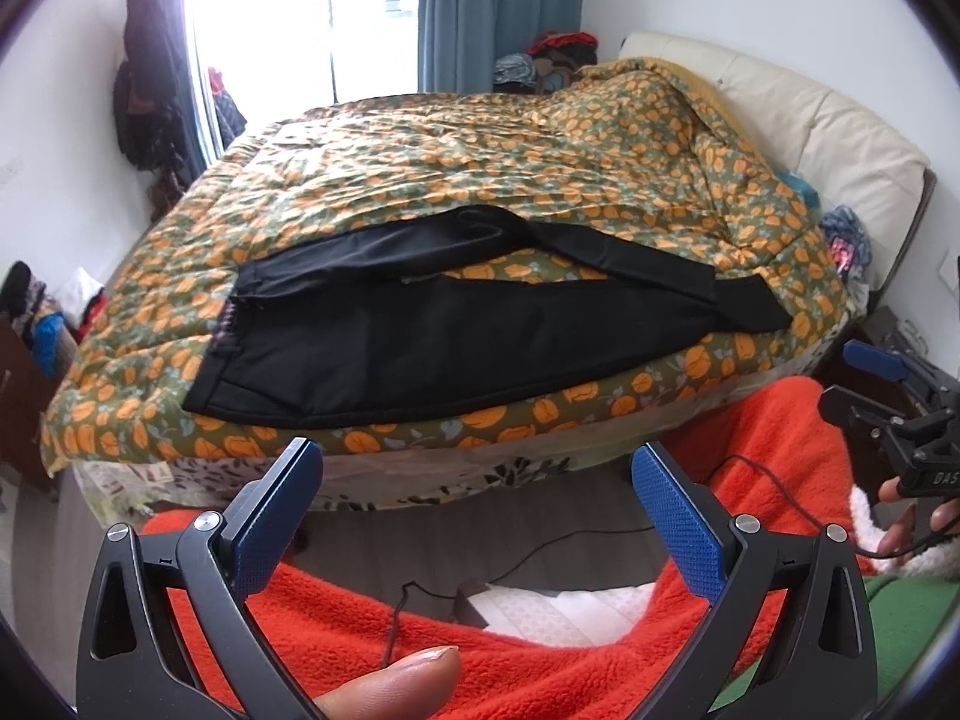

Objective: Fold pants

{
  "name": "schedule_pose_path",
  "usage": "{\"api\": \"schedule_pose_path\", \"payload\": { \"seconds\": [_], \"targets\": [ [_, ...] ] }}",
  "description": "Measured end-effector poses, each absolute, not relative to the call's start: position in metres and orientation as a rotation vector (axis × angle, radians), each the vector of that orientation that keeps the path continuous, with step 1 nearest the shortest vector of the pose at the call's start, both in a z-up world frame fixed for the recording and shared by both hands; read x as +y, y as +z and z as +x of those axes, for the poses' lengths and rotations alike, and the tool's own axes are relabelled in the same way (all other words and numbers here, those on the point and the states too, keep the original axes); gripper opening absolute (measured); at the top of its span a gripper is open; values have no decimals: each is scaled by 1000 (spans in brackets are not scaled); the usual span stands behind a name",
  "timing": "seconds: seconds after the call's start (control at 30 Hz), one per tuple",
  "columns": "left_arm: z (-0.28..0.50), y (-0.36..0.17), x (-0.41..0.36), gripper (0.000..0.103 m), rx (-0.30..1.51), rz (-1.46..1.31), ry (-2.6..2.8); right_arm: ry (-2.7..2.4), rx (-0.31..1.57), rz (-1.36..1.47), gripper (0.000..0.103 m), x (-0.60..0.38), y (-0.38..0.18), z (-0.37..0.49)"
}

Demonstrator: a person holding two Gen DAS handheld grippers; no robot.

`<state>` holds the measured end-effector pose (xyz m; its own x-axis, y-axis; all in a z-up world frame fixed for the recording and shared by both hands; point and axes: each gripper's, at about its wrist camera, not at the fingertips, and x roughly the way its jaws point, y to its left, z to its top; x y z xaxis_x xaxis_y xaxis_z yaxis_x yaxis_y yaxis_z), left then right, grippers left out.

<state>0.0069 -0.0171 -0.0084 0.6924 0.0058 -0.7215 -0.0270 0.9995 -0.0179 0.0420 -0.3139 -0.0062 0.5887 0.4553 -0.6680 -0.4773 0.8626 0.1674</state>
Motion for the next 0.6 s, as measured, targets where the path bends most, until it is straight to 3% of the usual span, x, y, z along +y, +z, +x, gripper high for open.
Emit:
{"api": "schedule_pose_path", "payload": {
  "seconds": [0.6],
  "targets": [
    [8, -10, -16, 103, 823, 23, 115, 545, 783, -39, 103, -311, -9, 43]
  ]
}}
